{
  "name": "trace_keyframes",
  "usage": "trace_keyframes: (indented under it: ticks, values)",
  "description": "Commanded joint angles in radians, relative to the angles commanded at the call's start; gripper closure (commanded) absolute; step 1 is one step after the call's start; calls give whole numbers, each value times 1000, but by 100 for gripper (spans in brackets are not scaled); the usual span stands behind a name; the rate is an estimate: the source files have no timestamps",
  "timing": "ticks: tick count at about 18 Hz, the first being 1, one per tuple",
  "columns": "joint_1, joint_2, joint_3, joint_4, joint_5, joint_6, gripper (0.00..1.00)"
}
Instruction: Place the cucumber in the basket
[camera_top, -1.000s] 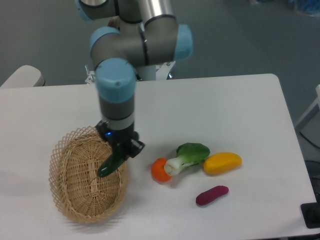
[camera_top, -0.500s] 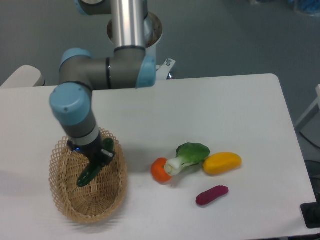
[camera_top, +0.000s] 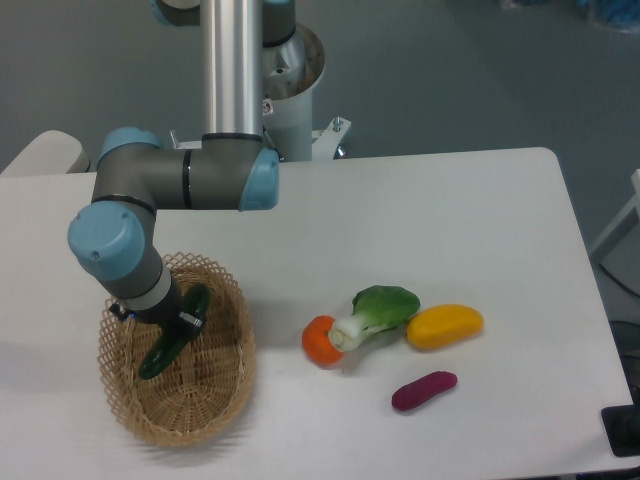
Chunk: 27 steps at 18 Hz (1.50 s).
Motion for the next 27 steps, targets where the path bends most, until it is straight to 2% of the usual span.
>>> trace_keyframes:
  ticks: [1,3,4,9,13,21,27]
  values:
    - [0,2,6,0,0,11,51]
    - [2,8,14,0,18,18,4]
    - [2,14,20,0,35,20,0]
    - [6,32,93,-8,48,18,0]
    - [84,60,159,-12,43,58,0]
    - [288,130,163,-24,28,530,0]
    - [448,161,170,-75,-15,924,0]
